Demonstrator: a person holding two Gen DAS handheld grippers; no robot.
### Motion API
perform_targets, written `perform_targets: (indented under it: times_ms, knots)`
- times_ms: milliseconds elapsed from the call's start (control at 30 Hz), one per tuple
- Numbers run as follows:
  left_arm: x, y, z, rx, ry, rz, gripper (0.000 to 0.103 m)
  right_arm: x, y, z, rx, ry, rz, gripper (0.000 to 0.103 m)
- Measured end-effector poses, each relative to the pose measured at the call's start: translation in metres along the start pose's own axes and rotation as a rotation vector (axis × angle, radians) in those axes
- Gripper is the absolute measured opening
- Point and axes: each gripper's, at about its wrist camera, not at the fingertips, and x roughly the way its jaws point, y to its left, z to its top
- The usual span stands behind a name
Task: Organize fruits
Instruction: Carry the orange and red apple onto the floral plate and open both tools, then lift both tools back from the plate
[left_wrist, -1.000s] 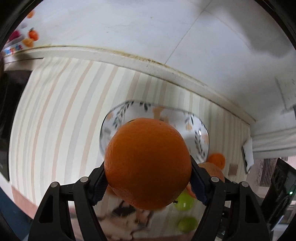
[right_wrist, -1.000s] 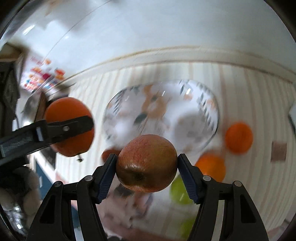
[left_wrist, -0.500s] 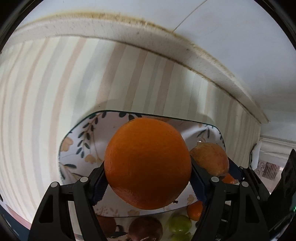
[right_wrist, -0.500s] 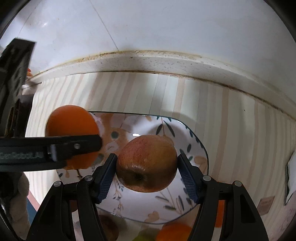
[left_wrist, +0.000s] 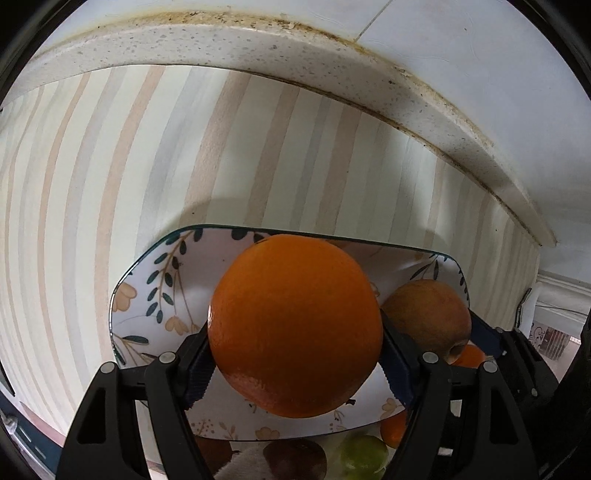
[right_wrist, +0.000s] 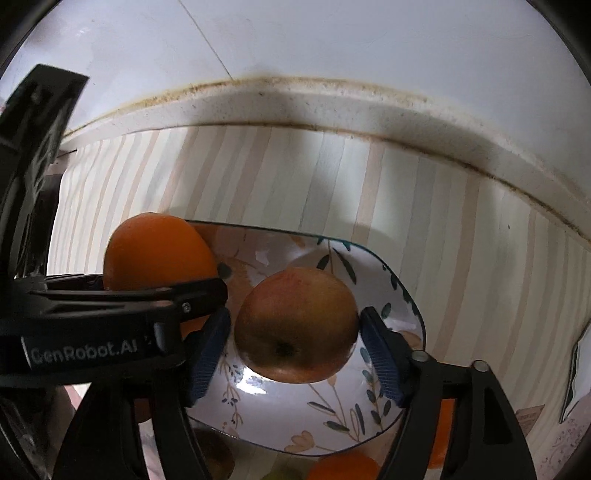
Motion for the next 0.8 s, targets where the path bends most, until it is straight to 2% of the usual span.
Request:
perform_targets:
  times_ms: [33, 133, 300, 533, 800]
  knots:
    - [-0.001, -0.001, 0.0, 0.0, -0.004, 0.003, 0.076, 0.0, 0.0, 0.001, 0.001, 0.002, 0.003, 0.088]
    - [-0.015, -0.004, -0.001, 0.01, -0.055, 0.011, 0.088, -0.008, -0.001, 0.0, 0.002, 0.0, -0.016, 0.091]
    - [-0.046, -0.007, -0.009, 0.024, -0.15, 0.067, 0.088, -0.026, -0.002, -0.007, 0.01, -0.008, -0.057, 0.092]
    - [-0.081, 0.003, -0.054, 0.047, -0.276, 0.194, 0.088, -0.061, 0.004, -0.04, 0.027, -0.046, -0.093, 0.092]
    - [-0.109, 0.007, -0.124, 0.079, -0.37, 0.221, 0.088, -0.105, 0.006, -0.091, 0.042, -0.133, -0.088, 0.092]
